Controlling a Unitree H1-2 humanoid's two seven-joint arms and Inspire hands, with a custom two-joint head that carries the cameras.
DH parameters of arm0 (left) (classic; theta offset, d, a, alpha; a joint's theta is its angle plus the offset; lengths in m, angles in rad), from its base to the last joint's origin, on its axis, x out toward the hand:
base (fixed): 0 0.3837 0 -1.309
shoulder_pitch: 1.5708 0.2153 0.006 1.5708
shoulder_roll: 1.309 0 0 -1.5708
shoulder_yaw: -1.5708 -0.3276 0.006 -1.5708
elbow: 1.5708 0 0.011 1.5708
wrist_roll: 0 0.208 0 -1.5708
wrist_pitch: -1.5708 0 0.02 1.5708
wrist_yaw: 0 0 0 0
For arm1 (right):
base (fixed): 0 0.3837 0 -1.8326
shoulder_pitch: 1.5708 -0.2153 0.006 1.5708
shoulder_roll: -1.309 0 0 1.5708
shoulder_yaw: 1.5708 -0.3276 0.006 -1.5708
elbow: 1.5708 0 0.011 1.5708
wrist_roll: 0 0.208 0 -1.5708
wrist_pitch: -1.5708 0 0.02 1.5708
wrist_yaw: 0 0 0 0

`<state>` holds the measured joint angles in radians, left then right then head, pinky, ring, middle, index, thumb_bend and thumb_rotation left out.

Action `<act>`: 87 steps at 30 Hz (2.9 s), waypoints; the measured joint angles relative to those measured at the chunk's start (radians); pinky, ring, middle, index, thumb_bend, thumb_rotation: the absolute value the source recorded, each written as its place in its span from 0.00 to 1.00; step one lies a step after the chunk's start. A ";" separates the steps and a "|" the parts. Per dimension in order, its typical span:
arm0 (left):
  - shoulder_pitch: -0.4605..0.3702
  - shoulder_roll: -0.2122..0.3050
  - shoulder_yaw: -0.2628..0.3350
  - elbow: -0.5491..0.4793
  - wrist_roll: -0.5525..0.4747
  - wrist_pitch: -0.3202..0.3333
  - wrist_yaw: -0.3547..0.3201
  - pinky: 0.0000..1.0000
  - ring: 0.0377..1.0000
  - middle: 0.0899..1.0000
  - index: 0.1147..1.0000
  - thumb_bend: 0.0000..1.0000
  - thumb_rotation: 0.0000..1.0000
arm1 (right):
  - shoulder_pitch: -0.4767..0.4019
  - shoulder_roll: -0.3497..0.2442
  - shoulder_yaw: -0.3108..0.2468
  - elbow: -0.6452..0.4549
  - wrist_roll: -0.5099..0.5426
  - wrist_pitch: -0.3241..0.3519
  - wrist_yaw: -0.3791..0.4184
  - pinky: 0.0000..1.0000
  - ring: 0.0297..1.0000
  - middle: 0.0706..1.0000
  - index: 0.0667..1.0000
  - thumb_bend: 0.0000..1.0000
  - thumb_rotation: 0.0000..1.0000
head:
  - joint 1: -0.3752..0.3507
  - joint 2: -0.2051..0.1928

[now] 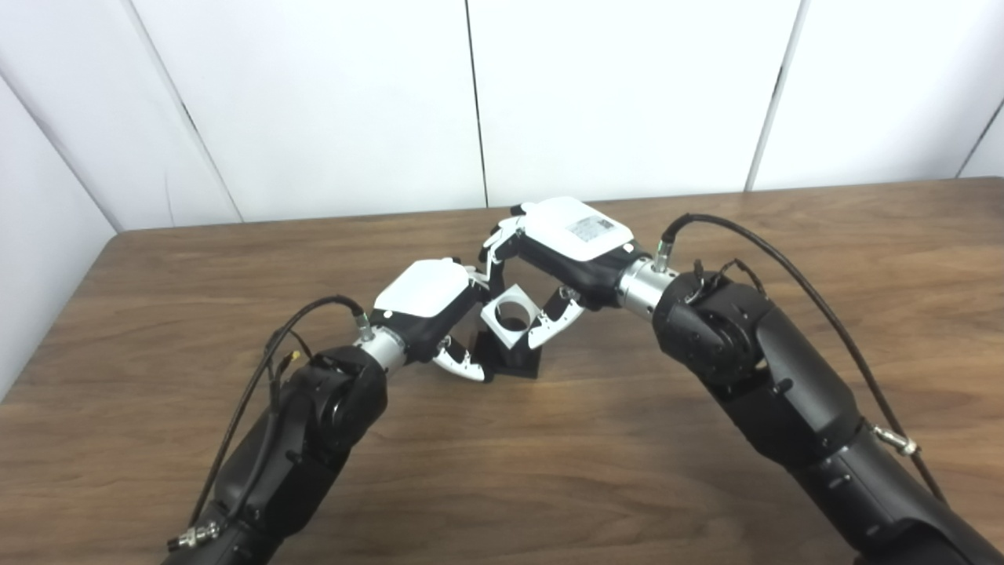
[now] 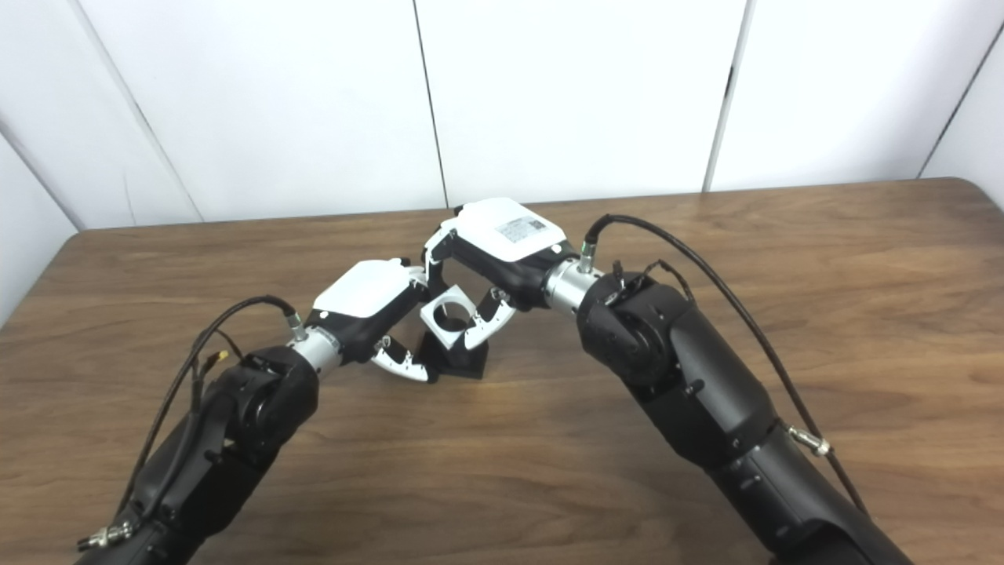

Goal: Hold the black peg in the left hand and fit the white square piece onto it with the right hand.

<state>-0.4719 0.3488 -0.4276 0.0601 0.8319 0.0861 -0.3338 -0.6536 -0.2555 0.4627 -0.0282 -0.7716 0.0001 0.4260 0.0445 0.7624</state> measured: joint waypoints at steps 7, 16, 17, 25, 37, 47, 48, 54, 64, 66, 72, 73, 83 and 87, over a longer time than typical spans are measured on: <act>0.000 0.000 0.000 0.000 0.000 0.000 0.001 0.96 0.91 0.84 0.42 0.52 0.08 | 0.000 -0.001 0.000 0.004 -0.005 0.000 0.002 0.96 0.86 0.76 0.44 0.52 0.14 | 0.006 0.002; 0.000 -0.003 -0.001 -0.001 0.000 0.010 0.001 0.98 0.92 0.84 0.42 0.52 0.08 | 0.001 -0.001 0.001 0.004 -0.004 -0.002 0.005 0.96 0.87 0.76 0.44 0.52 0.14 | 0.009 0.006; 0.000 -0.003 -0.001 -0.002 0.000 0.011 0.000 0.98 0.92 0.84 0.42 0.52 0.08 | 0.002 -0.001 0.001 0.004 -0.004 -0.003 0.005 0.96 0.87 0.76 0.44 0.52 0.14 | 0.011 0.006; 0.001 -0.005 -0.002 -0.003 0.000 0.016 0.000 0.97 0.92 0.84 0.42 0.52 0.08 | 0.010 -0.001 0.011 0.030 -0.008 -0.013 0.005 0.94 0.86 0.76 0.44 0.52 0.14 | 0.020 0.011; 0.001 -0.008 -0.003 -0.006 0.001 0.021 -0.002 0.97 0.91 0.84 0.42 0.52 0.08 | 0.021 0.010 0.012 0.061 -0.016 -0.013 -0.021 0.94 0.86 0.76 0.44 0.52 0.14 | 0.032 0.014; 0.003 -0.008 -0.004 -0.008 0.003 0.022 0.003 0.95 0.90 0.83 0.42 0.52 0.08 | 0.022 0.026 0.013 0.110 -0.023 -0.012 -0.038 0.93 0.86 0.77 0.44 0.52 0.14 | 0.037 0.015; 0.003 -0.008 -0.004 -0.009 0.003 0.022 0.003 0.96 0.90 0.83 0.42 0.52 0.08 | 0.022 0.027 0.014 0.115 -0.023 -0.012 -0.040 0.93 0.86 0.77 0.44 0.52 0.14 | 0.037 0.015; 0.007 -0.008 -0.003 -0.014 0.003 0.024 0.003 0.96 0.90 0.83 0.42 0.52 0.08 | 0.026 0.033 0.017 0.156 -0.024 -0.013 -0.053 0.93 0.86 0.76 0.44 0.52 0.14 | 0.040 0.014; 0.008 -0.008 -0.003 -0.018 0.003 0.029 0.003 0.95 0.90 0.83 0.42 0.52 0.08 | 0.026 0.036 0.020 0.177 -0.028 -0.005 -0.063 0.95 0.87 0.79 0.46 0.52 0.16 | 0.038 0.015; 0.008 -0.008 -0.004 -0.018 0.003 0.031 0.003 0.96 0.90 0.83 0.42 0.52 0.08 | 0.026 0.036 0.021 0.176 -0.032 -0.002 -0.062 0.94 0.87 0.81 0.67 0.73 0.29 | 0.038 0.017; 0.009 -0.008 -0.004 -0.018 0.003 0.032 0.005 0.94 0.89 0.83 0.42 0.52 0.08 | 0.031 0.019 0.018 0.173 -0.063 0.049 -0.025 0.94 0.90 0.87 0.91 0.88 0.43 | 0.037 0.015; 0.009 -0.007 -0.004 -0.019 0.003 0.032 0.005 0.93 0.89 0.83 0.42 0.52 0.08 | 0.033 0.015 0.017 0.170 -0.066 0.060 -0.018 0.93 0.90 0.88 0.93 0.90 0.44 | 0.037 0.015; 0.013 -0.006 -0.004 -0.026 0.012 0.035 0.003 0.94 0.90 0.83 0.42 0.52 0.08 | 0.045 0.005 0.015 0.143 -0.081 0.087 0.002 0.90 0.90 0.92 0.96 0.99 0.48 | 0.037 0.020; 0.013 -0.006 -0.004 -0.027 0.013 0.037 0.002 0.94 0.90 0.83 0.42 0.52 0.08 | 0.045 0.005 0.014 0.138 -0.084 0.100 0.005 0.90 0.91 0.92 0.96 0.99 0.48 | 0.035 0.021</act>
<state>-0.4591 0.3425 -0.4318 0.0335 0.8451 0.1228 -0.3316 -0.6090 -0.2507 0.4764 0.1100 -0.8552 0.1002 0.4309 0.0798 0.7839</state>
